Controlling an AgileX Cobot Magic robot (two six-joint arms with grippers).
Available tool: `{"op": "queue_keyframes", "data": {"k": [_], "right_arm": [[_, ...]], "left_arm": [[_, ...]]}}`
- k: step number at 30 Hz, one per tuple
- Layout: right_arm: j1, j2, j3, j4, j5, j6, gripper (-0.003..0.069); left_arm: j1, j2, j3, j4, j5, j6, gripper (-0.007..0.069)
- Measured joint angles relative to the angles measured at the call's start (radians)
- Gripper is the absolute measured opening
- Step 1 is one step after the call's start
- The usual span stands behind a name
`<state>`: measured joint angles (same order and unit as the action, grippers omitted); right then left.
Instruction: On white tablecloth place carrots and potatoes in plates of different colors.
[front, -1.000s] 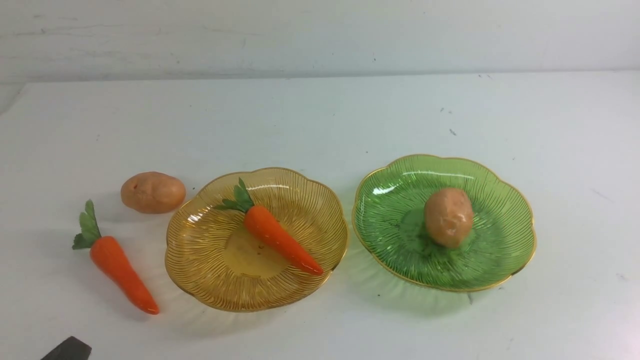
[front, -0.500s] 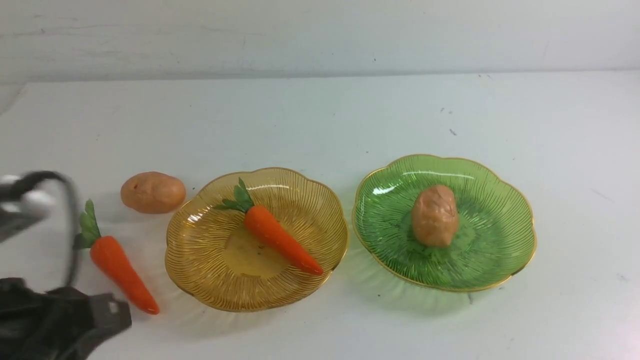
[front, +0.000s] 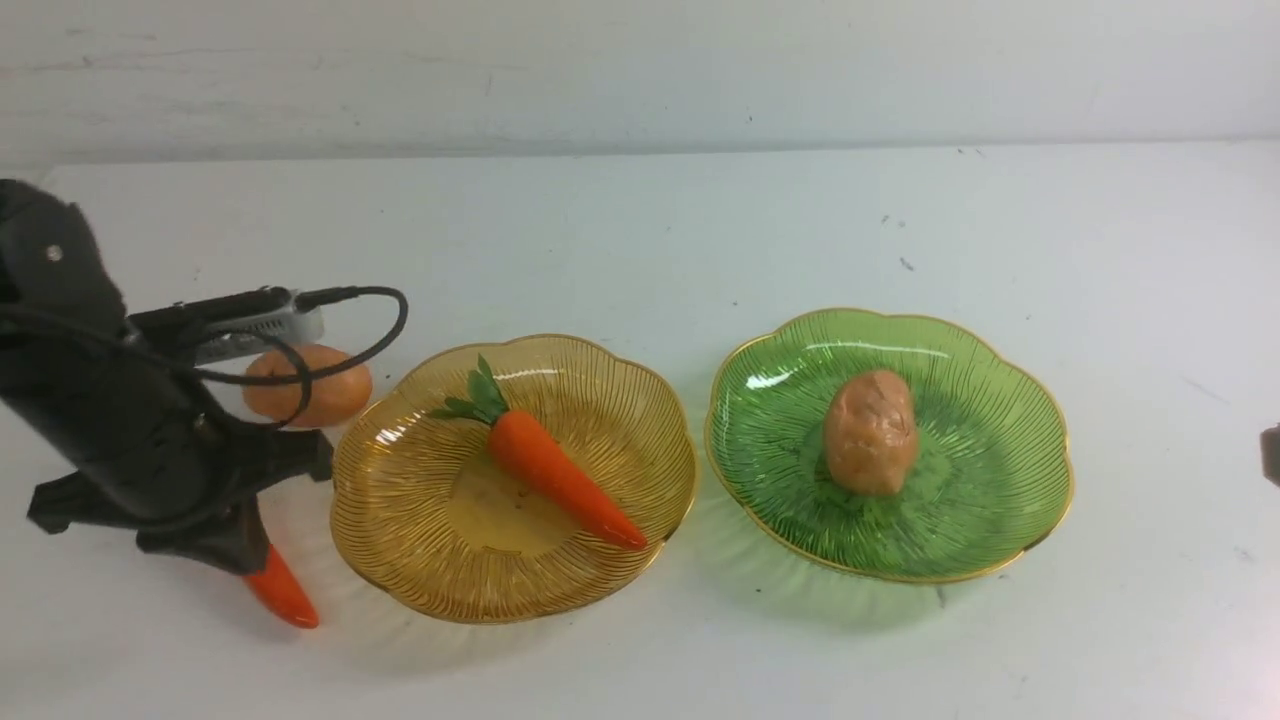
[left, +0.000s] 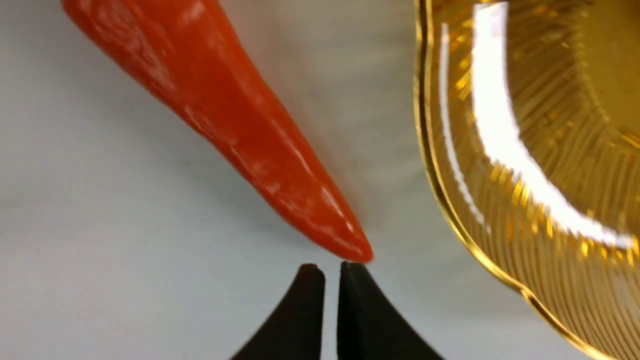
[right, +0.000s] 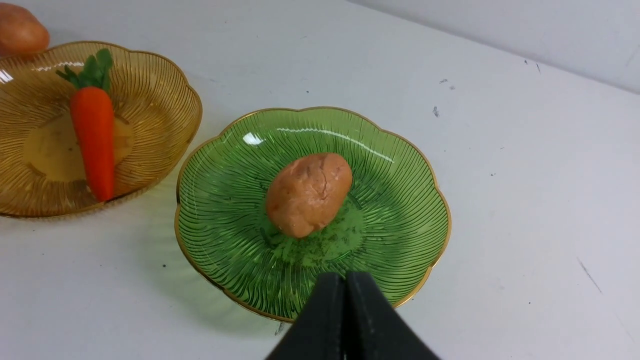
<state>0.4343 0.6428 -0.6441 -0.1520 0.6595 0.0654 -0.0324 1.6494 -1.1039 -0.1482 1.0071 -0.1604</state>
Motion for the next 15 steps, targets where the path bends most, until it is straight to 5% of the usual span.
{"op": "queue_keyframes", "data": {"k": [15], "right_arm": [[0.0, 0.0, 0.0, -0.005, 0.0, 0.0, -0.0015]], "left_arm": [[0.031, 0.12, -0.114, 0.192, 0.033, -0.173, 0.0234]]}}
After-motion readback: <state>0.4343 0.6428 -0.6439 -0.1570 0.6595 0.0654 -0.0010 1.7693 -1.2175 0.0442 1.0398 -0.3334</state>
